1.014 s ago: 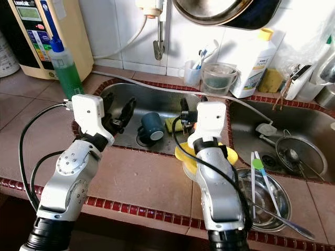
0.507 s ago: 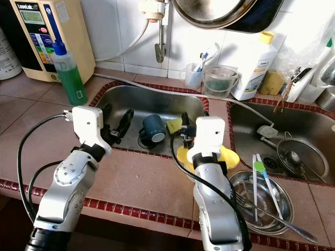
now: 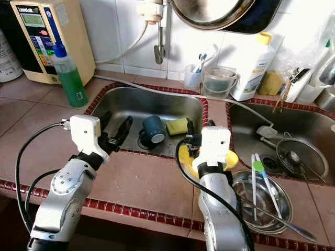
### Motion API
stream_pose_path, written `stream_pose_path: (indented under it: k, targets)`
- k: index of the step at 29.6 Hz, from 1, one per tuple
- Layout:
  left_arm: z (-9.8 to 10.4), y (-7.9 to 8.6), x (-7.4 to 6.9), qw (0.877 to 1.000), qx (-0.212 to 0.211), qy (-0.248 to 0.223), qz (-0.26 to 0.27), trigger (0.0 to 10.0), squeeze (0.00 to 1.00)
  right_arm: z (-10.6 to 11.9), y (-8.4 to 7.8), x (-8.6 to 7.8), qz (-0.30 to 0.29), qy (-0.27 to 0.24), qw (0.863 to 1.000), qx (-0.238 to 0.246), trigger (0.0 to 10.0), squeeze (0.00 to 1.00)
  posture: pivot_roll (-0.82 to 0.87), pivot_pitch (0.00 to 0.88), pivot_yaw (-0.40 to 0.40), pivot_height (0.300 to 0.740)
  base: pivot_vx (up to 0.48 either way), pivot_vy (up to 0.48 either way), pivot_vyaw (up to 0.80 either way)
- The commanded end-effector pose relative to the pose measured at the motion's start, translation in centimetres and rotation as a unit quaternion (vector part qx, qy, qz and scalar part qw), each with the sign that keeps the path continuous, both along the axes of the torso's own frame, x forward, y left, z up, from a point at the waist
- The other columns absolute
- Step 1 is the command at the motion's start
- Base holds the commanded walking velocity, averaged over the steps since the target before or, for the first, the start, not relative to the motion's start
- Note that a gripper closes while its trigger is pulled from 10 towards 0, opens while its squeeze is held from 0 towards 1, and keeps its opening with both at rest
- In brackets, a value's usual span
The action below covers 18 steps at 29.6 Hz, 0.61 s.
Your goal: Kitchen organization
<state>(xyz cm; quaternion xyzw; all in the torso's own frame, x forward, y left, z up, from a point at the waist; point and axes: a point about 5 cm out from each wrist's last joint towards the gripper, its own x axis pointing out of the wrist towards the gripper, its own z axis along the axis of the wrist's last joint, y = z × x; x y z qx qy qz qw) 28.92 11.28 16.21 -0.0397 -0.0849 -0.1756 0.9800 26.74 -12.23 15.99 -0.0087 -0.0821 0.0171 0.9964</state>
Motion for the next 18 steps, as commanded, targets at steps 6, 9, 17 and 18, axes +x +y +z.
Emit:
stream_pose_path:
  k: [6, 9, 17, 18]
  targets:
    - [0.7, -0.1, -0.24, 1.0, 0.002, -0.016, -0.01, 10.0, 0.0, 0.45, -0.03, -0.22, 0.008, -0.008, 1.0, -0.005, 10.0, 0.0, -0.1, 0.012, -0.009, 0.74, 0.0, 0.0, 0.0]
    - [0.72, -0.15, -0.29, 1.0, 0.0, -0.016, -0.011, 10.0, 0.0, 0.44, -0.02, -0.25, 0.012, -0.006, 1.0, -0.004, 10.0, 0.0, -0.1, 0.01, -0.01, 0.74, 0.0, 0.0, 0.0]
    - [0.72, -0.3, -0.52, 1.0, 0.008, -0.018, -0.024, 10.0, 0.0, 0.49, -0.44, -0.54, 0.001, 0.001, 1.0, 0.005, 10.0, 0.0, -0.11, 0.011, -0.008, 0.74, 0.0, 0.0, 0.0]
    - [0.66, -0.33, -0.54, 0.999, 0.011, -0.018, -0.026, 10.0, 0.0, 0.41, -0.51, -0.61, 0.0, 0.004, 1.0, 0.008, 10.0, 0.0, -0.11, 0.011, -0.008, 0.74, 0.0, 0.0, 0.0]
